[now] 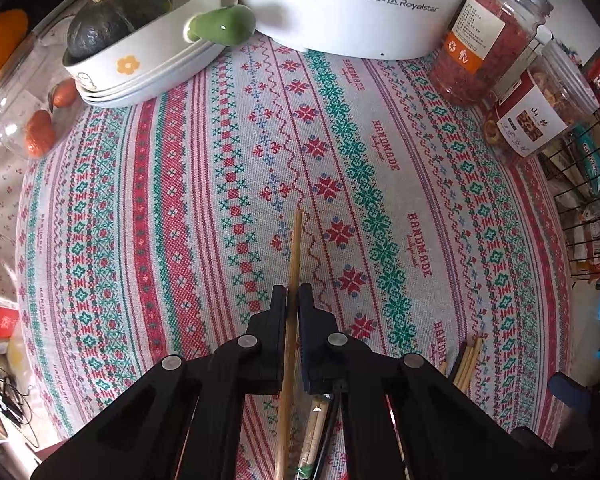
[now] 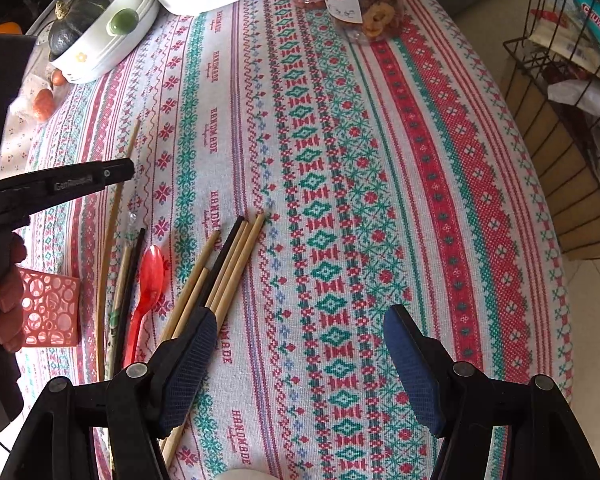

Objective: Organize utensils
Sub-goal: 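Lower the left tool and grasp a single wooden chopstick, then lift the chopstick with the left tool while the right tool grasps another chopstick, then carry both upright chopsticks over the pink basket with both tools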

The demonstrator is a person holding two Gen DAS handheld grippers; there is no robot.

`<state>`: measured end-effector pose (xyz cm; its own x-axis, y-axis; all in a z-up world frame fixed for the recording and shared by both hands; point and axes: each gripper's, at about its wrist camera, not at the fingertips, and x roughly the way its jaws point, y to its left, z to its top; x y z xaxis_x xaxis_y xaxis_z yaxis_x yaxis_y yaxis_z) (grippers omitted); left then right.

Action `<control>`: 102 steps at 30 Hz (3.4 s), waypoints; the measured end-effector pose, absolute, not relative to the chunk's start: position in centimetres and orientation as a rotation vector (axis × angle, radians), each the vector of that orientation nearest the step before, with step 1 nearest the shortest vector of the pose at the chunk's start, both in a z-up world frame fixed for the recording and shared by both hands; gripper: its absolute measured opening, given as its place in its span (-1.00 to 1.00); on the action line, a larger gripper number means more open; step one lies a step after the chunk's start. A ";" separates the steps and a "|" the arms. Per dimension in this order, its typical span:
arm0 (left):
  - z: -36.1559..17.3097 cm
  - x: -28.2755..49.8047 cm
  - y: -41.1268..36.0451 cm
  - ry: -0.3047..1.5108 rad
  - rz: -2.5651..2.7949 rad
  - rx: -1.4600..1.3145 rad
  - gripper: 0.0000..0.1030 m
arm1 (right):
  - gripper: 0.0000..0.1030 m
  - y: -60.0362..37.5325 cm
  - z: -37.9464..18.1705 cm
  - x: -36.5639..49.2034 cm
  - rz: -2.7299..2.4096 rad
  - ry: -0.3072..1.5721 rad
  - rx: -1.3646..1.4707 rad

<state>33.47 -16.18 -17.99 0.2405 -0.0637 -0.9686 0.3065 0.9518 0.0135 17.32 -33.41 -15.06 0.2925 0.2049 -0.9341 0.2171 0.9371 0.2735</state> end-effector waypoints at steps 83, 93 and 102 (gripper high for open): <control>4.4 15.7 4.8 0.408 -0.289 -0.109 -0.90 | -0.89 -15.3 5.4 13.3 0.341 0.299 0.276; -1.1 18.6 3.1 0.473 -0.291 -0.048 -0.90 | -0.87 -14.7 0.3 15.4 0.311 0.318 0.229; -2.2 19.4 2.8 0.498 -0.306 -0.052 -0.90 | -0.87 -15.0 -0.2 15.6 0.308 0.336 0.243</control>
